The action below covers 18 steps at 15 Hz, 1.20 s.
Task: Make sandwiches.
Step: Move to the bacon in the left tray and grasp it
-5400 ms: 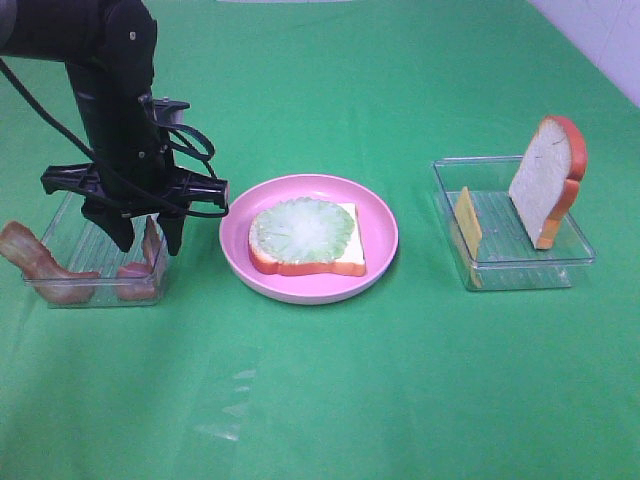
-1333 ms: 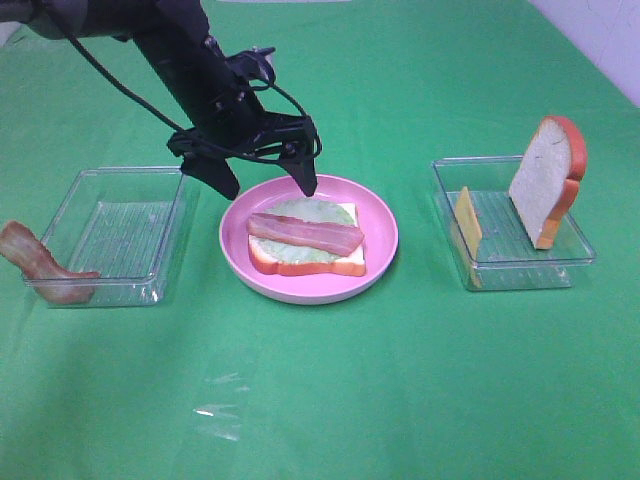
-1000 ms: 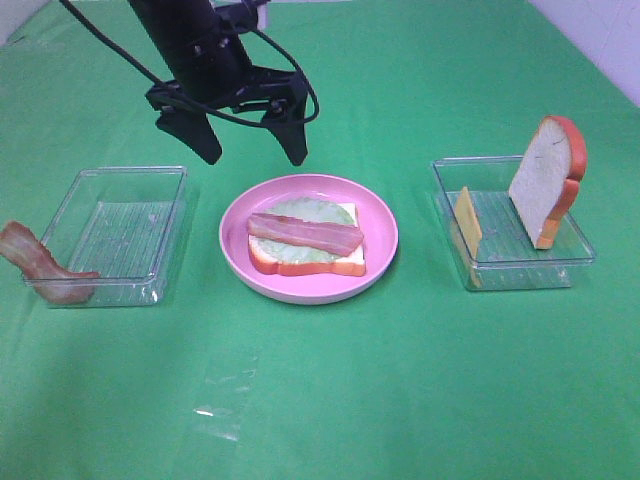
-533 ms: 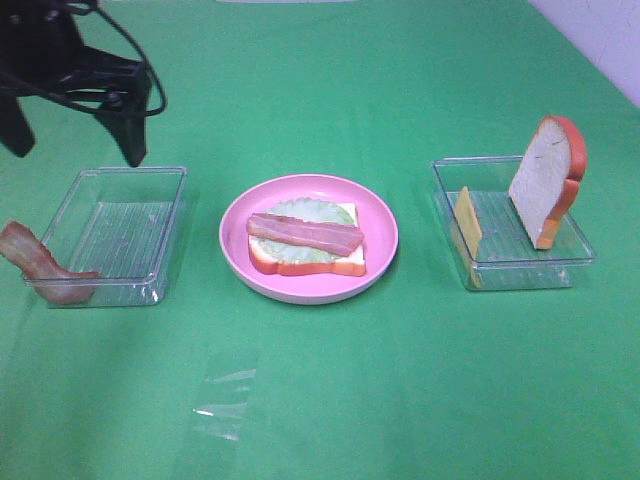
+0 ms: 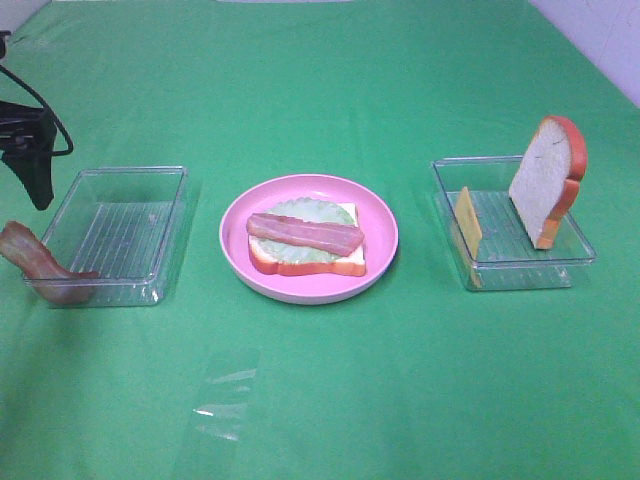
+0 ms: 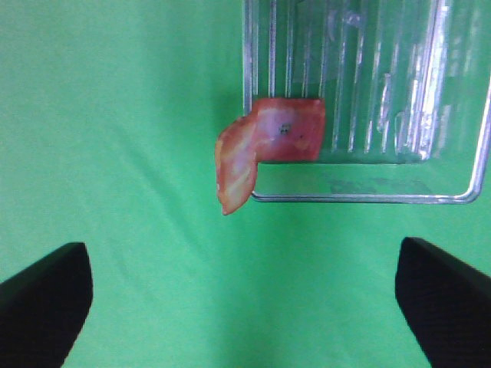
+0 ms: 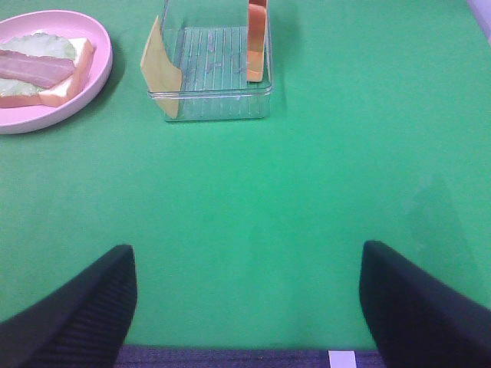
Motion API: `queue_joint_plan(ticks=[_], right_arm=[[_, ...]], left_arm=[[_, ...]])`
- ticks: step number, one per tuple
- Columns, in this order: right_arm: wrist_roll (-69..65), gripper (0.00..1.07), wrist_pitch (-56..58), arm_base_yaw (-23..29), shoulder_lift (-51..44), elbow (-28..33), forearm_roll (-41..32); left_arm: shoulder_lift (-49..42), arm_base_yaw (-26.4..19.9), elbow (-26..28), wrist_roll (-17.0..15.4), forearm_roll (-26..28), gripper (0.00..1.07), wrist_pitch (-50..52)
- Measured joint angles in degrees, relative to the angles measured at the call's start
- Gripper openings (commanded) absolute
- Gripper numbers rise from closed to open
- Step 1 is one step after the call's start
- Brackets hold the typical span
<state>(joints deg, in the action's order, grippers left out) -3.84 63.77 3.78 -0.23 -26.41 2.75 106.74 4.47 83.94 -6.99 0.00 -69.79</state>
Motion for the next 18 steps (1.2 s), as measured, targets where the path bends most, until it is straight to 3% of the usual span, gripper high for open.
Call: queue_joint_plan(ticks=[6,11,13,15,18], right_arm=[[0.00,0.77,0.00,0.00,0.00,0.00,0.00],[0.00,0.77,0.00,0.00,0.00,0.00,0.00],[0.00,0.77,0.00,0.00,0.00,0.00,0.00],[0.00,0.77,0.00,0.00,0.00,0.00,0.00],[0.00,0.77,0.00,0.00,0.00,0.00,0.00]], left_arm=[[7.85,-0.06,0.00,1.32,0.52,1.00,0.17],[11.06,-0.06,0.00,1.95,0.69,0.92,2.64],[11.12,-0.06,0.00,2.18,0.69,0.78,2.92],[11.12,-0.06,0.00,2.35,0.69,0.55,2.92],[11.12,-0.06,0.00,1.89,0.69,0.54,2.98]])
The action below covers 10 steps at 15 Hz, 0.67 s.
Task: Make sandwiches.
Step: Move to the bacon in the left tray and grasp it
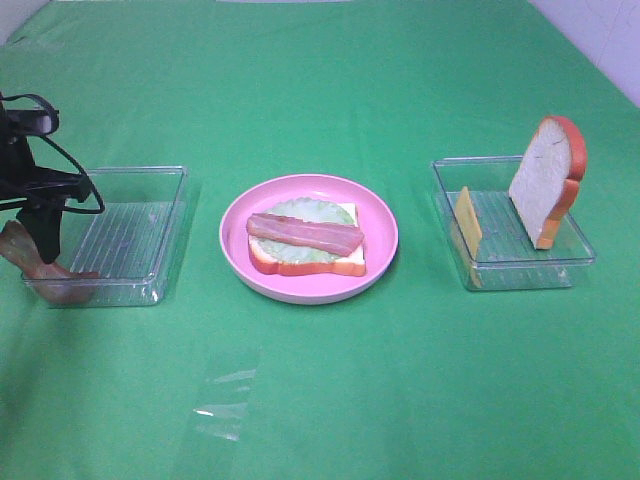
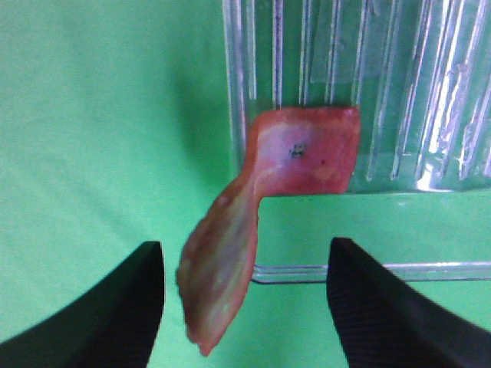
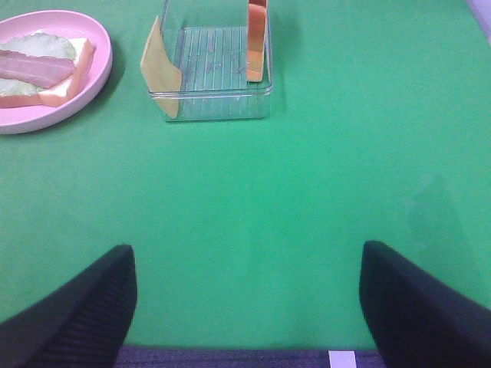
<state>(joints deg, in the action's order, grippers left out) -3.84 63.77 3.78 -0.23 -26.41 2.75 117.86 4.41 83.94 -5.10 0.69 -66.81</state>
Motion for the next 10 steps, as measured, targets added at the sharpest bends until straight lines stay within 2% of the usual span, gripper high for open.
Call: queue_joint_plan(ticks=[4,5,6,7,9,10], right_arm=[[0.00,0.77,0.00,0.00,0.00,0.00,0.00],[0.00,0.77,0.00,0.00,0.00,0.00,0.00],[0.00,0.77,0.00,0.00,0.00,0.00,0.00],[0.00,0.77,0.00,0.00,0.00,0.00,0.00],[0.00,0.77,0.00,0.00,0.00,0.00,0.00],[0.00,0.77,0.00,0.00,0.00,0.00,0.00]], left_arm=[[0.00,0.00,0.00,-0.46,0.00,0.50,0.11],[0.00,0.00,0.00,-0.52,0.00,0.43,0.63],[0.00,0.00,0.00,-0.57,0.00,0.28,2.18],[0.00,0.00,0.00,-0.57,0.06,0.19,2.58],[0.00,0.00,0.00,-0.57,0.23,0.04,3.38],[0.00,0.00,0.00,-0.57,0.29,0.00,3.61]])
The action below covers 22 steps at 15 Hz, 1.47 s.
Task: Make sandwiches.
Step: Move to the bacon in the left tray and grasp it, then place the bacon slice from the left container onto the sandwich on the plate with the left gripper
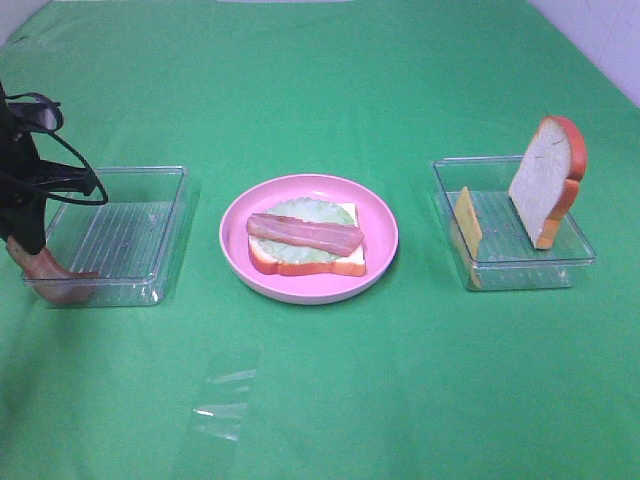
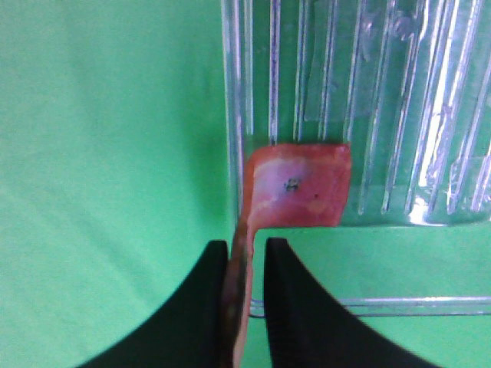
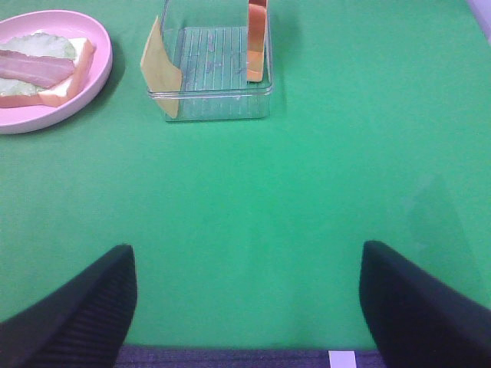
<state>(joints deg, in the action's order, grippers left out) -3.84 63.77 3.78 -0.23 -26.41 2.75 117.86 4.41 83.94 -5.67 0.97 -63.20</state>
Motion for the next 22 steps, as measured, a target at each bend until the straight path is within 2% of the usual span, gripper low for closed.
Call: queue_joint_plan(ticks=[5,8,11,13,15,17,22], right_arm=[[0.00,0.77,0.00,0.00,0.00,0.00,0.00],[0.00,0.77,0.00,0.00,0.00,0.00,0.00],[0.00,0.77,0.00,0.00,0.00,0.00,0.00],[0.00,0.77,0.00,0.00,0.00,0.00,0.00],[0.00,0.77,0.00,0.00,0.00,0.00,0.00],[0.00,0.77,0.00,0.00,0.00,0.00,0.00],[0.00,0.77,0.00,0.00,0.00,0.00,0.00]], left_arm=[[0.00,0.00,0.00,0.00,0.11,0.00,-0.11],[-1.83,0.06,-0.17,1.03,2.23,0.00,-0.23],[-6.70,0.11,0.52,3.09,8.31,0.00,-0.23],[-8.48,0.29,3.84,5.67,13.58,0.00,-0.92],[-8.65,2.46,7.73,7.45,17.93,0.00,-1.43],[-8.65,6.30,10.89,7.91,21.43,0.00,0.80],[-4.87,14.84,14.78,10.66,30.08,0.00,8.71]])
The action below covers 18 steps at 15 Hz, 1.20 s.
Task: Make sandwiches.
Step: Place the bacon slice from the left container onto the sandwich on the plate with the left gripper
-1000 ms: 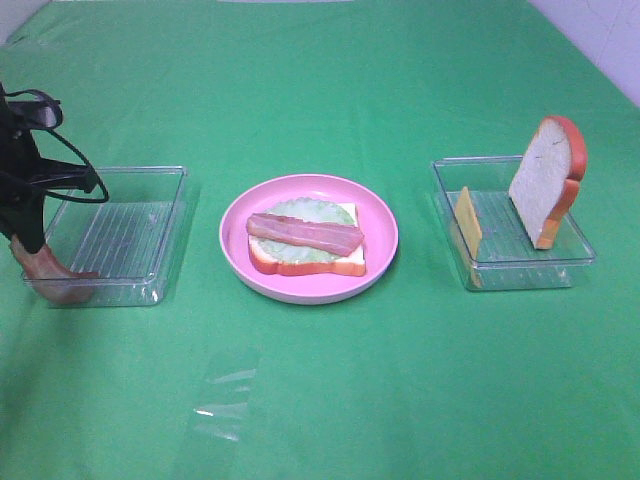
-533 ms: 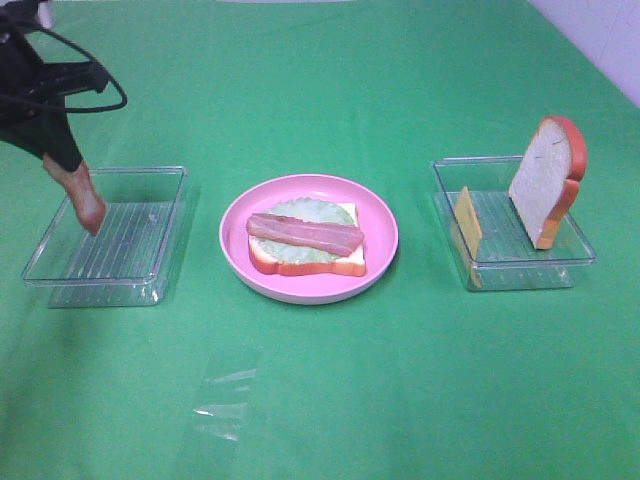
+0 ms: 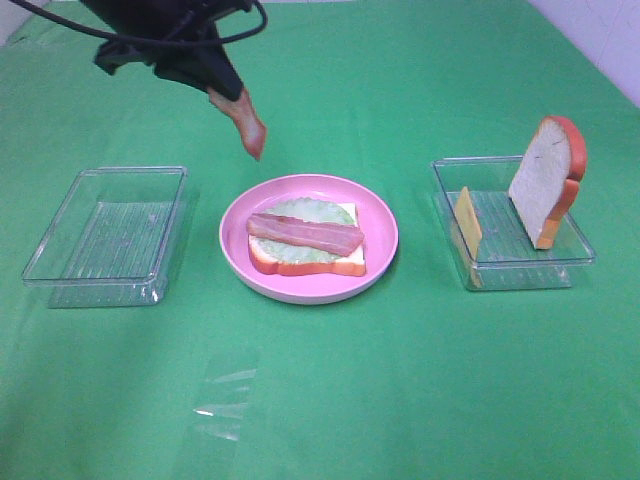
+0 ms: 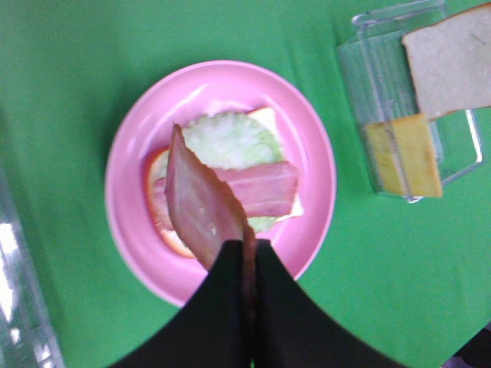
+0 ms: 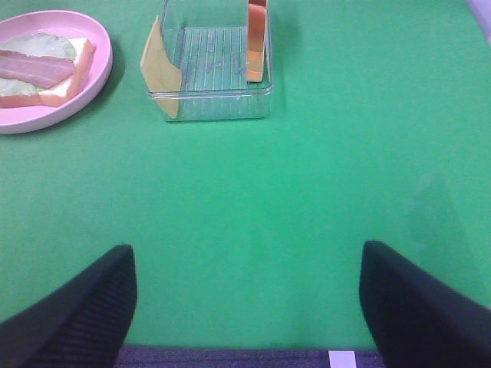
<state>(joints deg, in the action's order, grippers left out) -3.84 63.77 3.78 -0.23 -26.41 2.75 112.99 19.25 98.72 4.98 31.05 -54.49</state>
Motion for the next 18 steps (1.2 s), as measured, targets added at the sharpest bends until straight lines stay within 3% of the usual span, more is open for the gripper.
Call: queue_joint_plan(ticks=[1,4,10,13,15,18], right_arm=[[0.00,0.77,0.00,0.00,0.00,0.00,0.00],[0.00,0.77,0.00,0.00,0.00,0.00,0.00],[0.00,0.77,0.00,0.00,0.00,0.00,0.00],[0.00,0.77,0.00,0.00,0.00,0.00,0.00],[0.00,0.77,0.00,0.00,0.00,0.00,0.00],[0.00,0.77,0.00,0.00,0.00,0.00,0.00]], left_arm=[[4.41,3.50,1.20,1.43,3.38,0.00,2.46],[9.91,6.70,4.47,1.60,6.42,0.00,4.07],[18.68,9.51,11.75,1.60,12.20,0.00,4.98],[20.45,9.57,11.86,1.60,11.63,0.00,3.21],[21.31,9.28,11.86,1.60,7.62,0.00,1.38],[21.31,7.62,11.86,-1.95,1.15,0.00,0.11]])
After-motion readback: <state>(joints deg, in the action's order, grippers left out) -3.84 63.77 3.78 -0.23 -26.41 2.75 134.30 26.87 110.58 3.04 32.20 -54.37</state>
